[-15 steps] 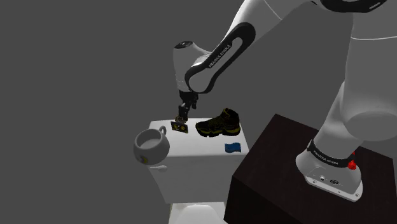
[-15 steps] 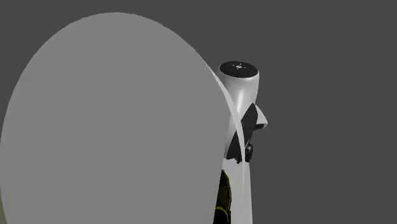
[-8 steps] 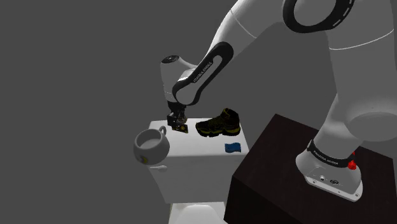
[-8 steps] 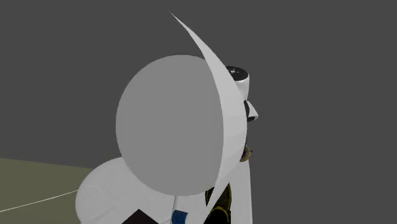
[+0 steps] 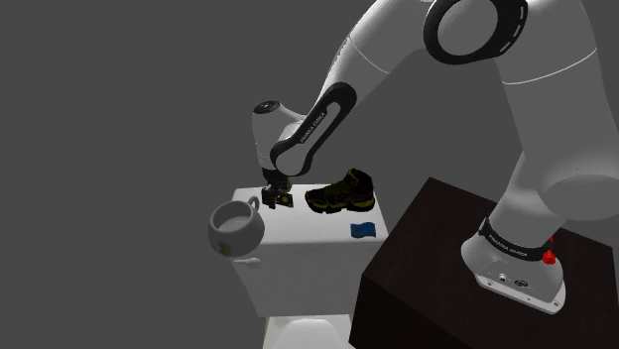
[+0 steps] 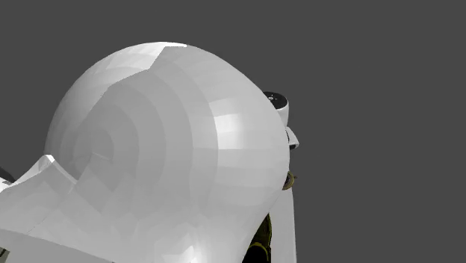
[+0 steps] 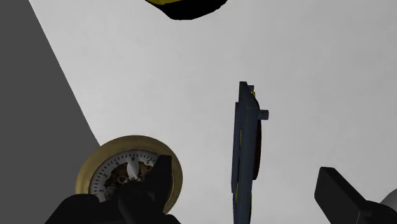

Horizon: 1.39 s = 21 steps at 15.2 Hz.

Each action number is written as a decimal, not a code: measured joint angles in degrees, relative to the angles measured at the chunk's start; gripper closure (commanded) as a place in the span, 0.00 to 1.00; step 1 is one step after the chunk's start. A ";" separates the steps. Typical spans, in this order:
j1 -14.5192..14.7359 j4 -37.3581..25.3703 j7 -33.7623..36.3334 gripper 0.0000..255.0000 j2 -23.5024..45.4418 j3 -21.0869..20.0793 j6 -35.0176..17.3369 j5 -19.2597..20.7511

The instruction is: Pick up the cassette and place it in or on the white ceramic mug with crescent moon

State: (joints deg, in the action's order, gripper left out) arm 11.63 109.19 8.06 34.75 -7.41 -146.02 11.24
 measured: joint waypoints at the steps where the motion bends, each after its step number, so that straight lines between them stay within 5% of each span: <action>1: 0.02 -0.03 0.02 0.00 0.12 0.03 -0.10 0.03; 5: 0.05 -0.09 0.05 0.00 0.26 0.05 -0.20 0.06; 6: 0.05 -0.09 0.05 1.00 0.26 0.05 -0.20 0.06; 21: -0.30 0.24 -0.40 1.00 -2.18 -0.44 1.89 -0.51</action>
State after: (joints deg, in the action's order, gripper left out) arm 11.33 109.42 7.66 32.57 -7.85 -144.13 10.73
